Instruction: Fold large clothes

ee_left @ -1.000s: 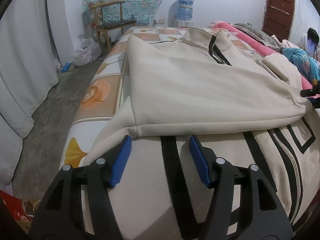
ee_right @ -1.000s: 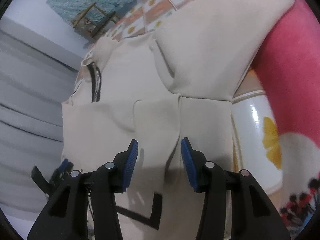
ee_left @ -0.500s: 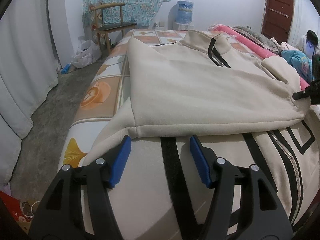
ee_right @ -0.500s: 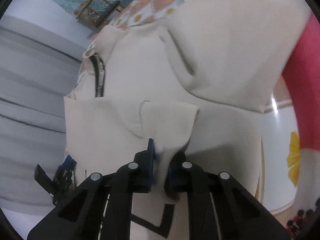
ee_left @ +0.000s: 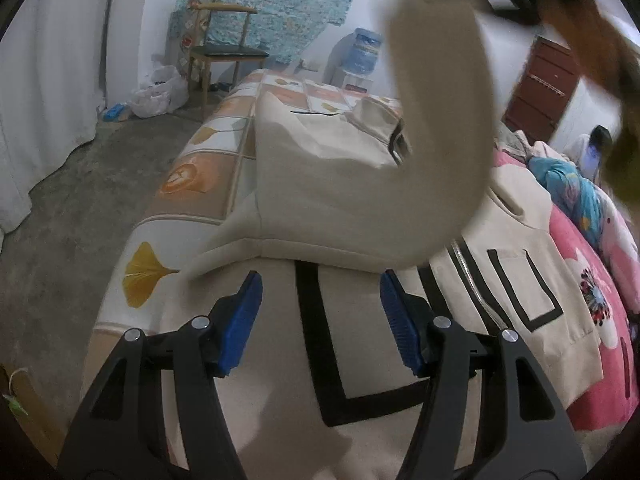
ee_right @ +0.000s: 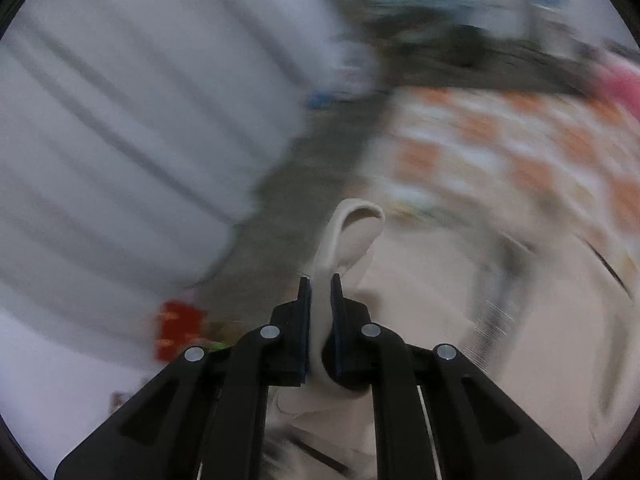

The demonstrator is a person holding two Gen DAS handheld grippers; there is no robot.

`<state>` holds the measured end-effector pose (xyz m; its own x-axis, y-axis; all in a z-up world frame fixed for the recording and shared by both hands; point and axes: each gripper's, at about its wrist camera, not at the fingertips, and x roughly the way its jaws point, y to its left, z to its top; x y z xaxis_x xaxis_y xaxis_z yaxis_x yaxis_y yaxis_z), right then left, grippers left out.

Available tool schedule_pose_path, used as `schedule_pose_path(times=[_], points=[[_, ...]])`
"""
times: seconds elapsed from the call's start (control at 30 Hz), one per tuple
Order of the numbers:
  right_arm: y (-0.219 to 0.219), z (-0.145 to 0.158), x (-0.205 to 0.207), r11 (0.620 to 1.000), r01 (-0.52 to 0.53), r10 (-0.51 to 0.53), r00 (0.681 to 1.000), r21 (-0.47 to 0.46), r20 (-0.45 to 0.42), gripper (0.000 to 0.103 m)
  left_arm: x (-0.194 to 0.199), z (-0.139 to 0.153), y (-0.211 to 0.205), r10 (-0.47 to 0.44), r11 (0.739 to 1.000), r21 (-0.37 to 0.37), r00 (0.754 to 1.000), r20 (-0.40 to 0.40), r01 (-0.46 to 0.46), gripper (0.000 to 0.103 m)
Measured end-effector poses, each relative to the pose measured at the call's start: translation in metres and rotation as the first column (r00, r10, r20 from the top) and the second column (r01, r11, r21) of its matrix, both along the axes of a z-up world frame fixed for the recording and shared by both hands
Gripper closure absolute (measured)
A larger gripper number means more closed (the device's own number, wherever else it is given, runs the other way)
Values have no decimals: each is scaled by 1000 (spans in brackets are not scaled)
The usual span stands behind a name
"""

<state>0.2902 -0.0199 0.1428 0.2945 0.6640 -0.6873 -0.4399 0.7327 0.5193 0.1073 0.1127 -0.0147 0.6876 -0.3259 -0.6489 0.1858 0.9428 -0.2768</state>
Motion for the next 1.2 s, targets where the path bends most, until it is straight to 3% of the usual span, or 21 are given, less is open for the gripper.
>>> schedule_pose_path(times=[0.07,0.13,0.23,0.3,0.37,0.47,0.53,0.6,0.9,1.07,1.2], points=[[64,60,-2,987,-128,114,984,97,134,94,5,2,2,41,999,6,999,-7,-41,44],[100,118,-15,945,-248,180,939,213,292,94,11,2,5,82,996,37,997,-8,-81,44],[103,140,-20,937,-263,167,915,231,368,94,23,1,10,144,987,76,989,-22,-142,45],[83,120,-12,955,-225,138,915,196,378,94,29,-2,13,171,982,82,985,-32,-168,45],[48,76,2,982,-137,86,936,127,340,94,37,-8,14,204,974,107,978,-50,-198,45],[-27,-9,20,1000,1,-5,984,22,180,94,43,-17,12,236,964,144,969,-68,-225,45],[-84,-55,20,996,88,-87,993,-14,81,94,44,-17,9,242,959,169,969,-58,-229,45],[-129,-80,11,989,146,-146,989,-28,25,94,45,-18,6,246,955,188,968,-57,-231,45],[-245,-162,-25,941,328,-335,934,-79,-121,94,54,-21,2,256,942,242,964,-65,-234,45],[-261,-158,-38,936,350,-352,928,-35,-124,94,51,-21,5,255,938,262,964,-70,-229,45],[-258,-180,-29,923,342,-367,921,-176,-134,94,48,-21,3,256,935,271,964,-69,-229,45]])
